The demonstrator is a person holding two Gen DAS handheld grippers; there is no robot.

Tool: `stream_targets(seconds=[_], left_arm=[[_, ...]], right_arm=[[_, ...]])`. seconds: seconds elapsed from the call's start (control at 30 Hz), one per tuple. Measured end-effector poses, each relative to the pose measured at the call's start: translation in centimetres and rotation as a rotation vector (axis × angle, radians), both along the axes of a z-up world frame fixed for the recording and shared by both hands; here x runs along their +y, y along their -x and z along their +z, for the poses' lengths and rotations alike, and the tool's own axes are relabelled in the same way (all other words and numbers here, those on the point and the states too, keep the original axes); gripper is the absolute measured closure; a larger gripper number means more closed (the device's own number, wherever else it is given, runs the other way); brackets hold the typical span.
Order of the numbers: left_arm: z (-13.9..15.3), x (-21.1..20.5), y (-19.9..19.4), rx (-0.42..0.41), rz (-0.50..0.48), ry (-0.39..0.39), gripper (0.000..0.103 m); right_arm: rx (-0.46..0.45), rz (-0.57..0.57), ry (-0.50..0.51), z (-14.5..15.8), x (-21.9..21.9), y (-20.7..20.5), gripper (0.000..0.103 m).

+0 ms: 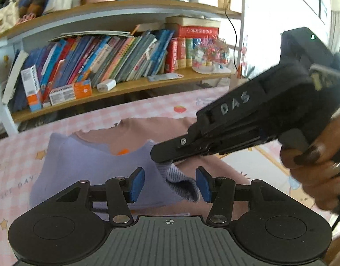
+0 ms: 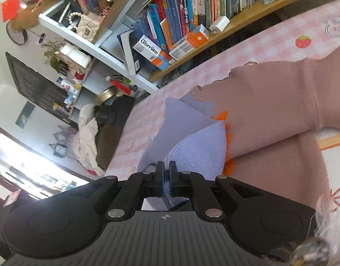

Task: Fold clothes
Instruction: 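Lower the sweater onto the mat and open both tools to release it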

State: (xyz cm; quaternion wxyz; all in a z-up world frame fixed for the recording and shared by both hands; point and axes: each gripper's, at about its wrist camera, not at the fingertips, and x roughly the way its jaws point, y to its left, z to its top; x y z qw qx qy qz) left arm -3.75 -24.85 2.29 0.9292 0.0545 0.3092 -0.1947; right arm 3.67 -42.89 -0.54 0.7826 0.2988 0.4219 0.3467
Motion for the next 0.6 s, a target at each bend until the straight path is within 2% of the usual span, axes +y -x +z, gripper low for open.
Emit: stream_targets(seconds=[0.13,0.17,0.2,0.27,0.33,0.37,0.4,0.47,0.6], left_arm=[[0.0,0.8,-0.1,0.003,0.007,0.009,0.053],[0.0,1.1,-0.2,0.005,0.004,0.018,0.061],[0.0,1.4,-0.2,0.007,0.001,0.026,0.083],[-0.2,2.5,-0.5,0.01,-0.002,0.035,0.094],[-0.3,4.0,-0.8,0.003,0.015,0.017,0.096],[-0.4,4.9,-0.9,-0.002,0.028,0.001,0.096],[-0.3,6.1,-1.0,-0.009,0.05,-0.012,0.096],[0.4,10.3,-1.4,-0.03,0.145,-0.029,0.096],[1.7,18.7,-2.3,-0.071,0.335,-0.061,0.096]], right_arm=[[0.004,0.027,-0.053,0.5,0.6,0.3,0.099],[-0.004,0.03,-0.053,0.8,0.9,0.5,0.099],[-0.011,0.033,-0.052,1.0,1.3,0.6,0.099],[-0.021,0.027,-0.051,1.4,1.8,0.9,0.098],[-0.021,0.004,-0.049,1.5,2.2,1.1,0.094],[-0.025,-0.012,-0.04,1.6,2.3,1.2,0.09],[-0.03,-0.03,-0.025,1.7,2.4,1.4,0.08],[-0.049,-0.078,0.034,1.7,2.5,1.8,0.072],[-0.042,-0.193,0.238,0.4,2.0,2.8,0.072]])
